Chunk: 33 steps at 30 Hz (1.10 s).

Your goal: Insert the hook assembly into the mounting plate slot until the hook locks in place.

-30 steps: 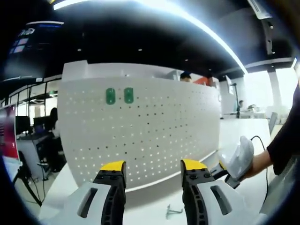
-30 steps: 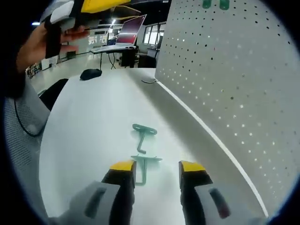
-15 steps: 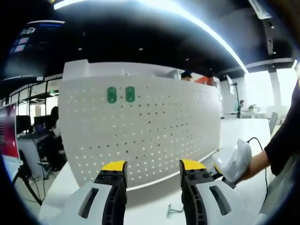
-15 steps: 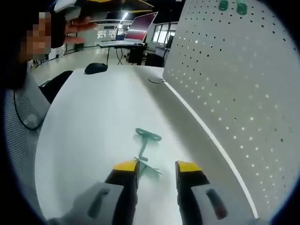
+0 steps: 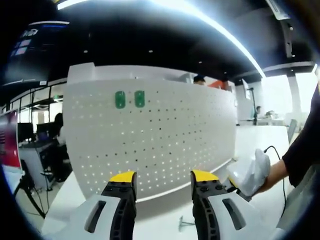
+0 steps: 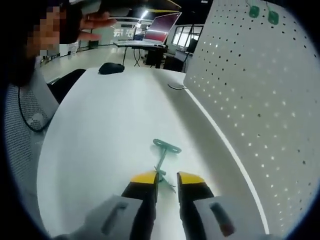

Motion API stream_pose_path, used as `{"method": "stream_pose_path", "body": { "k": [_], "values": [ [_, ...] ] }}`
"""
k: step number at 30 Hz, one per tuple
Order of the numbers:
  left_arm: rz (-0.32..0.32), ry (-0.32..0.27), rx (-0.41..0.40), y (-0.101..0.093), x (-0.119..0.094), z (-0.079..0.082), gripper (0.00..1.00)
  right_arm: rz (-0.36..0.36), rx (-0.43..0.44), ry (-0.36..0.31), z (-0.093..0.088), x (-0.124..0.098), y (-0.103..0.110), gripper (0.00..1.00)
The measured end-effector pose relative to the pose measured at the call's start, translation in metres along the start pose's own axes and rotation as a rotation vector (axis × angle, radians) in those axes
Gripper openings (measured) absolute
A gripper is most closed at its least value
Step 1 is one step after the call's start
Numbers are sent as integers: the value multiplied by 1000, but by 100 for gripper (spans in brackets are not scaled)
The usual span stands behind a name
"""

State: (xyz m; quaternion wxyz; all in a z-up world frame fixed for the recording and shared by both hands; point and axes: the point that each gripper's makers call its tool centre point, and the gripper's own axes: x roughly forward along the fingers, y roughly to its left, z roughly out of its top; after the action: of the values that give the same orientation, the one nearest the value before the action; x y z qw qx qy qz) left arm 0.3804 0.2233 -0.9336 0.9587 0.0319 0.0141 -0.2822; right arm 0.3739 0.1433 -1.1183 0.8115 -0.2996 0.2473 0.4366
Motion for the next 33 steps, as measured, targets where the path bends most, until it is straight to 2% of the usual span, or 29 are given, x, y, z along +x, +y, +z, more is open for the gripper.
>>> {"method": "stream_pose_path", "body": {
  "k": [9,17,24,33],
  "values": [
    [-2,0,1,-1,0,1,43,8,5,2,-1,-2,1,1],
    [-4,2,4,-1,0,0,42,7,1,-6,3,-2,2,4],
    [-2,1,2,0,0,0,42,12,-28,17,0,1,4,2],
    [-5,-1,2,-1,0,1,42,-4,-14,12,0,-4,-2,0]
  ]
}}
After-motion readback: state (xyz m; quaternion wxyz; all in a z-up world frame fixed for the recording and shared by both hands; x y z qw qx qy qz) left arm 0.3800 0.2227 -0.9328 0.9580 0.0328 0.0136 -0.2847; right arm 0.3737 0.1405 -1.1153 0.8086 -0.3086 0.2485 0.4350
